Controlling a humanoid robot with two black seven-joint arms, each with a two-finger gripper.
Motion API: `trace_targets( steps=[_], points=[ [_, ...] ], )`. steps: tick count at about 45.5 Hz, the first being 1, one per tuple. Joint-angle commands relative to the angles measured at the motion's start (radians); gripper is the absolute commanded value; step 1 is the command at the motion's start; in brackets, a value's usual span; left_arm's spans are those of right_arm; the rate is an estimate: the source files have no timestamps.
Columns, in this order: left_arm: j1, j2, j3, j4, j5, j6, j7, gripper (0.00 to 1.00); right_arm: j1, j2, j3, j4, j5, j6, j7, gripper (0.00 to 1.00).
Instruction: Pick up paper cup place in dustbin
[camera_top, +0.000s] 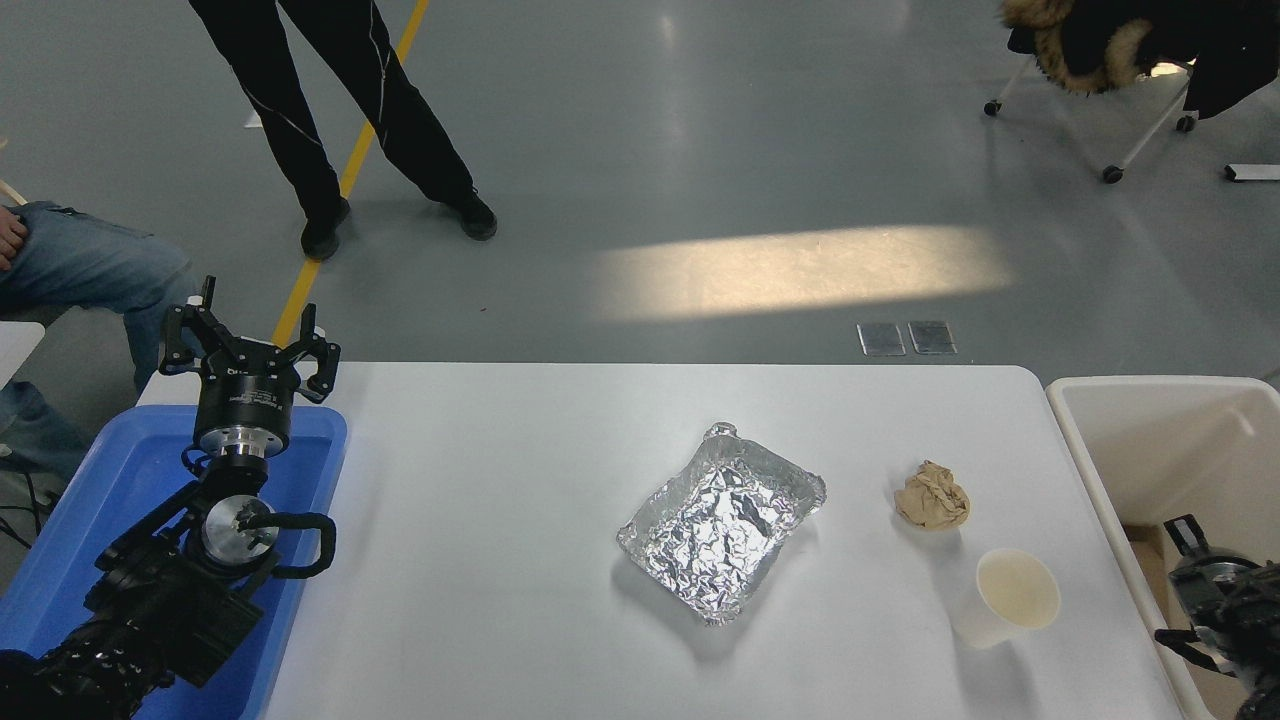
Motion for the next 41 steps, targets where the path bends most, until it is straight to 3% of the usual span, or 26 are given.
trace_targets(
  steps=[1,10,11,15,16,17,31,36,41],
  points=[
    [0.000,0.000,0.000,0.000,0.000,0.000,0.000,0.99,0.025,0.001,-0.005,0.000,0.000,0.001,0.000,0.00],
    [0.001,0.000,-0.002,0.000,-0.003,0.001,-0.003,0.99,0.033,-0.027,-0.014,0.023,0.000,0.004,0.000,0.00],
    [0.001,0.000,-0.002,0.001,-0.003,0.002,-0.003,0.99,0.039,-0.036,-0.014,0.029,0.000,0.001,0.000,0.11],
    [0.000,0.000,0.000,0.000,0.000,0.000,-0.002,0.99,0.110,-0.070,-0.007,0.072,0.000,0.006,0.000,0.77],
    [0.000,0.000,0.000,0.000,0.000,0.000,-0.002,0.99,0.126,-0.082,-0.007,0.099,0.002,0.006,0.000,0.90],
    [0.000,0.000,0.000,0.000,0.000,0.000,-0.002,0.99,0.142,-0.097,-0.007,0.135,0.002,0.004,0.000,0.98],
    [0.000,0.000,0.002,0.000,0.002,0.000,-0.002,0.99,0.459,-0.522,-0.086,0.802,-0.008,0.003,-0.005,0.99],
    [0.000,0.000,0.002,0.000,0.002,-0.002,0.000,0.99,0.640,-0.584,-0.290,0.980,-0.017,0.015,-0.003,0.99],
    [0.000,0.000,0.002,0.000,0.002,-0.002,0.000,0.99,0.942,-0.562,-0.630,1.153,-0.014,0.038,0.000,1.00]
  ],
)
